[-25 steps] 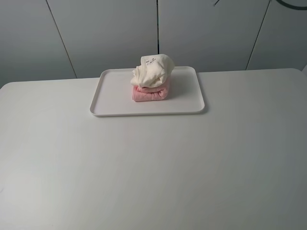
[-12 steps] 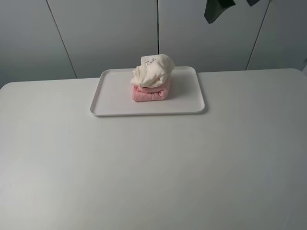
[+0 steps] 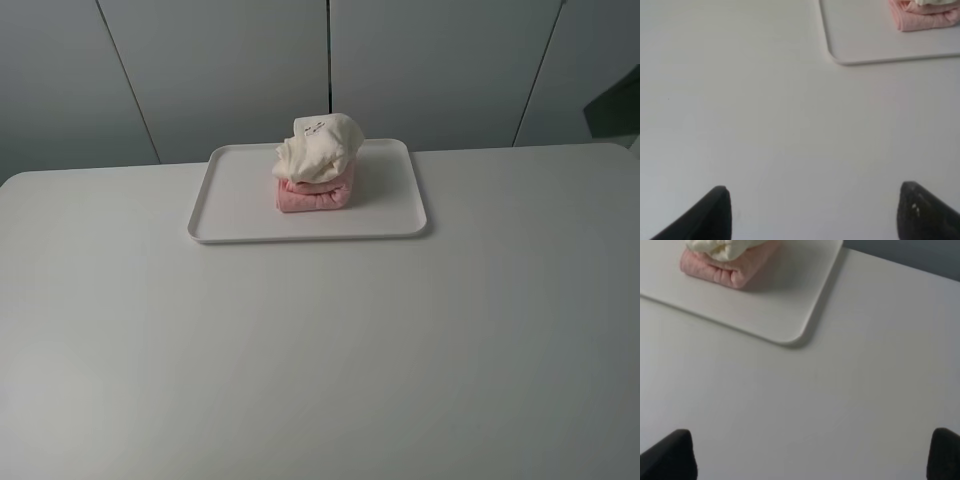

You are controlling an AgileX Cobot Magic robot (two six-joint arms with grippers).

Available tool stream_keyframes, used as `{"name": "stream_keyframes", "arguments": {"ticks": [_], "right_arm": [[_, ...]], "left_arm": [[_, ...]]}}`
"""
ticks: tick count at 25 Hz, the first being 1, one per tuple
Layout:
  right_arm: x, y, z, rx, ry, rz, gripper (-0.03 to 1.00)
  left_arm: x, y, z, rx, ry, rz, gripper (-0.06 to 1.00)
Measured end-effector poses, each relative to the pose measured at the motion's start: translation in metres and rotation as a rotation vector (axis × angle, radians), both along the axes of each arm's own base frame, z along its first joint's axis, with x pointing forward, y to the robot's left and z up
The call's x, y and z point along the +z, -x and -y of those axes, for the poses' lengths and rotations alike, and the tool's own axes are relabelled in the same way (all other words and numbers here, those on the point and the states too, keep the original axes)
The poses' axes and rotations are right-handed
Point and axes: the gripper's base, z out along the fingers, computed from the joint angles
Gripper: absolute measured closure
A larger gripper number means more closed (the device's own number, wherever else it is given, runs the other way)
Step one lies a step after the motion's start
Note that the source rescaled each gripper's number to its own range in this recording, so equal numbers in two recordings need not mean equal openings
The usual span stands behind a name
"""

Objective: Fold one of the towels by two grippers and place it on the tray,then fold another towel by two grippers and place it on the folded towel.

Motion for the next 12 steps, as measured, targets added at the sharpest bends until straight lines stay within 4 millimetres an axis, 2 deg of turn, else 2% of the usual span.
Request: {"name": "stream_keyframes", "arguments": {"ticks": [5,8,12], "right_arm": [[-0.017,0.060,0.026,-0.011,-0.023,0.044,-0.03],[-0.033,0.086,0.038,-0.014,-0.026,0.041,-0.03],[-0.052,0.111,0.043,0.048,-0.068,0.079,-0.03]], "left_arm": [[-0.023,0.017,0.003,-0.014,0.048,0.073,0.08],[-0.034,0.027,0.004,-0.019,0.058,0.121,0.08],[-0.042,0.040,0.003,-0.021,0.058,0.178,0.08]]}}
